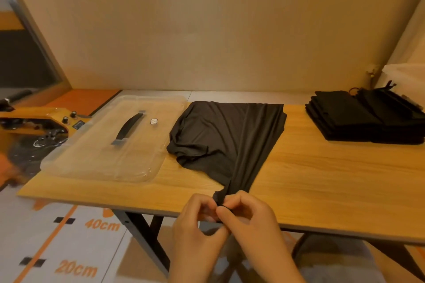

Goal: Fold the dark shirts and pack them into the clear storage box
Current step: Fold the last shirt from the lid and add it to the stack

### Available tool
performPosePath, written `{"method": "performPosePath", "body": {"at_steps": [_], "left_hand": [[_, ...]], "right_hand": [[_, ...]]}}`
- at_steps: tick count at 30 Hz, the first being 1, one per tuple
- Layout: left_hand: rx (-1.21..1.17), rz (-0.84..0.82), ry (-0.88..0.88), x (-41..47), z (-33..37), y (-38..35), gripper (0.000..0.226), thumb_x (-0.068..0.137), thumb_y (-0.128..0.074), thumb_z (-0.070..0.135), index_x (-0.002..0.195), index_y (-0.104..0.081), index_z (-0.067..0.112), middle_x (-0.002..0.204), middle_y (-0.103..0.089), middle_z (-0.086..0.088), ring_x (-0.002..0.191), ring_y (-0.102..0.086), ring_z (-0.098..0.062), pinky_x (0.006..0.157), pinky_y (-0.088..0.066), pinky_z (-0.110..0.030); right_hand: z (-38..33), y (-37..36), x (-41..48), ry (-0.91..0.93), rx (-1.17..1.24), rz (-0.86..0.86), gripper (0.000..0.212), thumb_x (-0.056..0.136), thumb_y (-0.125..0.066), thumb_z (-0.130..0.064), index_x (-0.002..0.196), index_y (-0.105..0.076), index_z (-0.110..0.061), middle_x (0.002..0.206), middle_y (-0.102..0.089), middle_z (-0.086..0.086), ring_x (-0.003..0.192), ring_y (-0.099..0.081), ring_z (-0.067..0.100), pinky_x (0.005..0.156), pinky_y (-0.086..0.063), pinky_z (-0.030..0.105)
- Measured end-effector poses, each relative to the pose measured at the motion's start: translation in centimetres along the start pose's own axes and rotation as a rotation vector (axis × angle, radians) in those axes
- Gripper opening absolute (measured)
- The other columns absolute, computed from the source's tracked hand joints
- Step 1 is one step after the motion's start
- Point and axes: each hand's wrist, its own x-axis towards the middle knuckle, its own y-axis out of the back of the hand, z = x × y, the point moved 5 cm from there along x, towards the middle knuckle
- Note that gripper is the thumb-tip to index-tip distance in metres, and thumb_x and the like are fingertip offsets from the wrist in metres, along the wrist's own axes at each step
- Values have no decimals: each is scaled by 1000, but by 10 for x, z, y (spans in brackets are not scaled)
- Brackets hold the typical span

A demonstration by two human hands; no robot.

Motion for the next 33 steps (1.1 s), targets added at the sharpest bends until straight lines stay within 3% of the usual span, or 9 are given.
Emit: {"method": "performPosePath", "body": {"at_steps": [3,6,9,11,15,18,21,27,33], "left_hand": [[-1,140,-16,6,1,10,36,57,-74,47,84,-53,41,85,-61,16,77,-61,-9,67,-51,-26],[4,206,-13,14,-4,17,21,72,-74,38,84,-57,42,81,-63,18,73,-62,-7,70,-54,-37],[-20,234,-6,22,-11,24,25,82,-73,18,79,-59,38,82,-62,16,73,-59,-7,68,-52,-21],[-45,235,3,25,-12,26,23,82,-73,15,81,-61,34,82,-62,16,74,-59,-6,65,-47,-12],[-47,211,9,24,-13,26,17,85,-69,19,84,-63,35,81,-62,14,76,-60,-10,66,-50,-20],[-50,200,-2,24,-12,28,22,86,-68,13,85,-64,35,83,-63,15,77,-61,-9,66,-49,-17],[-46,193,-20,22,-11,34,27,87,-66,9,85,-63,36,85,-65,17,79,-63,-4,65,-47,-12],[34,285,-69,29,-16,74,36,87,-67,7,88,-62,42,88,-66,26,86,-63,3,74,-47,-7],[153,347,-163,47,-7,115,40,86,-64,3,92,-61,43,88,-68,16,85,-65,-3,81,-49,-8]], "right_hand": [[-8,-12,1,38,-31,-81,14,83,-72,-10,75,-69,-21,86,-67,-14,83,-64,-3,71,-47,9],[-27,-13,15,89,-124,-236,11,89,-66,-19,82,-73,-23,85,-71,-10,83,-66,-2,74,-51,15],[-49,6,60,259,-275,-70,15,91,-62,-24,79,-71,-23,76,-70,-9,77,-67,4,74,-54,26],[-60,8,100,332,-435,10,11,91,-61,-26,87,-71,-24,81,-69,-13,81,-64,2,75,-53,22],[-52,-25,169,267,-807,-162,30,88,-64,-43,109,-66,-21,103,-64,-9,95,-60,10,84,-52,31],[-46,-44,183,271,-984,-189,25,86,-68,-40,97,-66,-18,97,-65,-5,91,-61,17,75,-48,32],[-56,-39,182,321,-867,-164,12,88,-67,-28,88,-65,-16,89,-65,-2,85,-62,18,71,-50,31],[-84,71,145,186,-250,145,12,89,-66,-19,93,-65,-7,86,-67,7,72,-68,13,60,-58,21],[-58,201,83,52,-228,465,4,90,-64,-16,87,-65,-18,83,-69,8,60,-70,14,53,-56,17]]}}
